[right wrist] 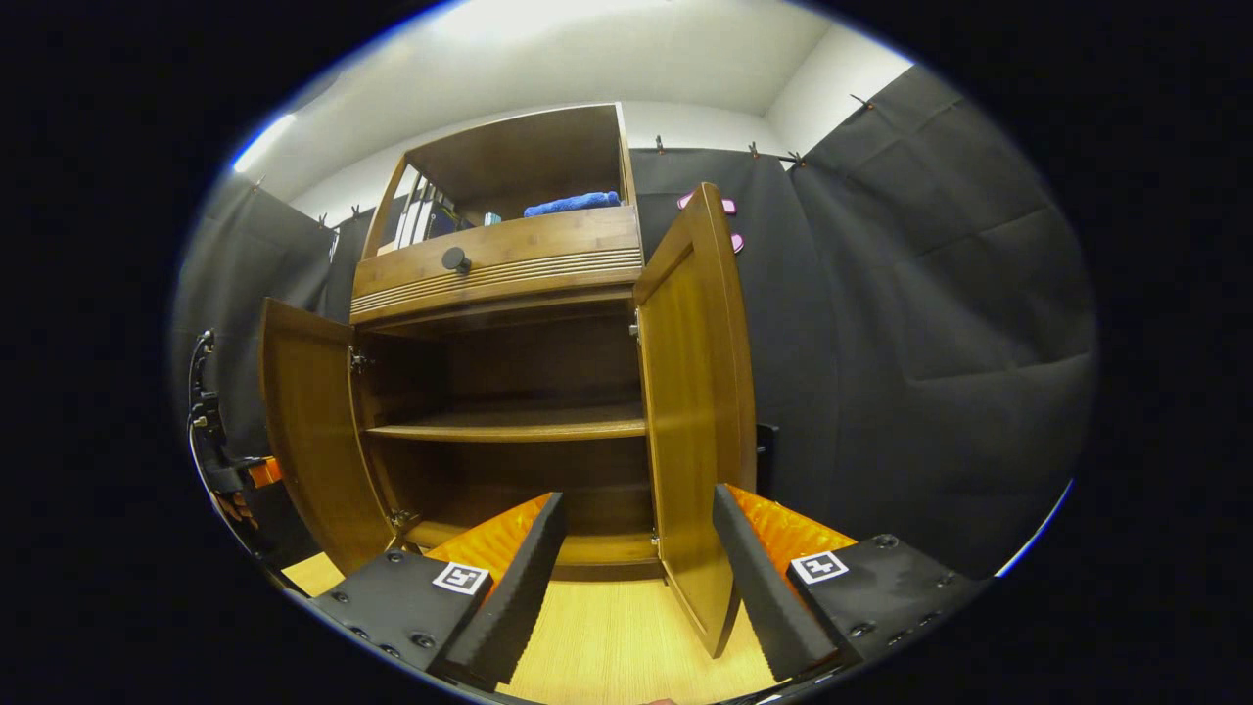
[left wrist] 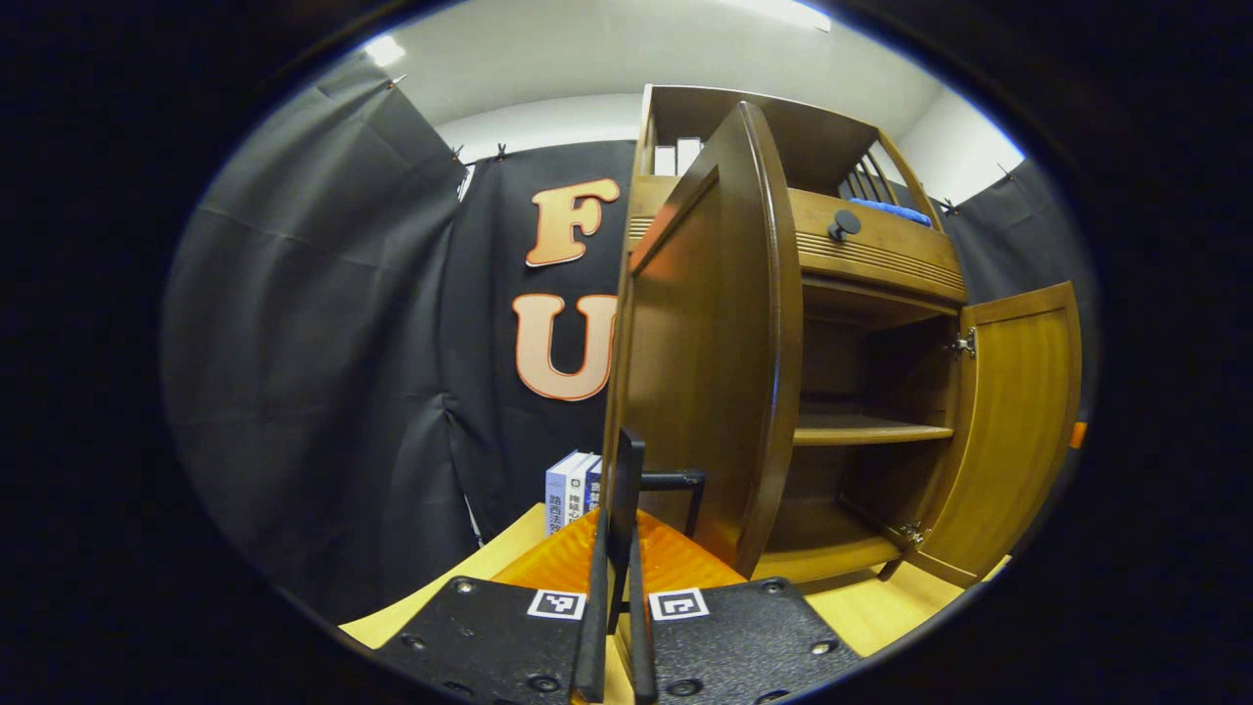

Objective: Open the right door of the double-door shoe cabinet with the right hand, and open the left door with the left hand.

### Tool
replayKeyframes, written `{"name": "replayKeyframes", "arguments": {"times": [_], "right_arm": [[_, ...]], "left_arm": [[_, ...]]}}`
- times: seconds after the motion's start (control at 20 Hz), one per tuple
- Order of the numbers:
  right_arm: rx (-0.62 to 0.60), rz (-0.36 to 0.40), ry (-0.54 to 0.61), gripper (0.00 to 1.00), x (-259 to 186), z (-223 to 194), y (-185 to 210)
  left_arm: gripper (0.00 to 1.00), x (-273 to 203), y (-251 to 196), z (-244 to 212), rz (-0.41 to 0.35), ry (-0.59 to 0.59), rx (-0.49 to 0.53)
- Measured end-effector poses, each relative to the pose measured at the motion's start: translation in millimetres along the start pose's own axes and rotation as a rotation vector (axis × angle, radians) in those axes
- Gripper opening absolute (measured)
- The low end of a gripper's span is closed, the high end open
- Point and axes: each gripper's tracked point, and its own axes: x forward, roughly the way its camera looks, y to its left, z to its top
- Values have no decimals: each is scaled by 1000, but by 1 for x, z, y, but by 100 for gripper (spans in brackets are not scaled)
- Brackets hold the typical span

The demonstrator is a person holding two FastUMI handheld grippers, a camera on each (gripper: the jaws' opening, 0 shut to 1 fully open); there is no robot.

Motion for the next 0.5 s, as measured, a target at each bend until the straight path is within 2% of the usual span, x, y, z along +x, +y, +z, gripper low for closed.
{"name": "replayKeyframes", "arguments": {"times": [0.1,0.2,0.25,0.3,0.4,0.5], "right_arm": [[-5,5,7,97,4,0,6],[-12,17,15,97,4,-2,12],[-17,19,21,100,5,-3,14],[-21,20,26,97,8,-4,15],[-24,25,35,97,10,-5,18],[-26,38,39,97,12,-5,23]], "left_arm": [[10,-2,15,1,-44,-4,1],[9,-1,37,2,-80,-2,-16],[8,-1,47,2,-101,2,-23],[9,0,52,3,-129,2,-12],[10,0,58,4,-181,4,21],[10,-1,69,3,-196,10,55]]}}
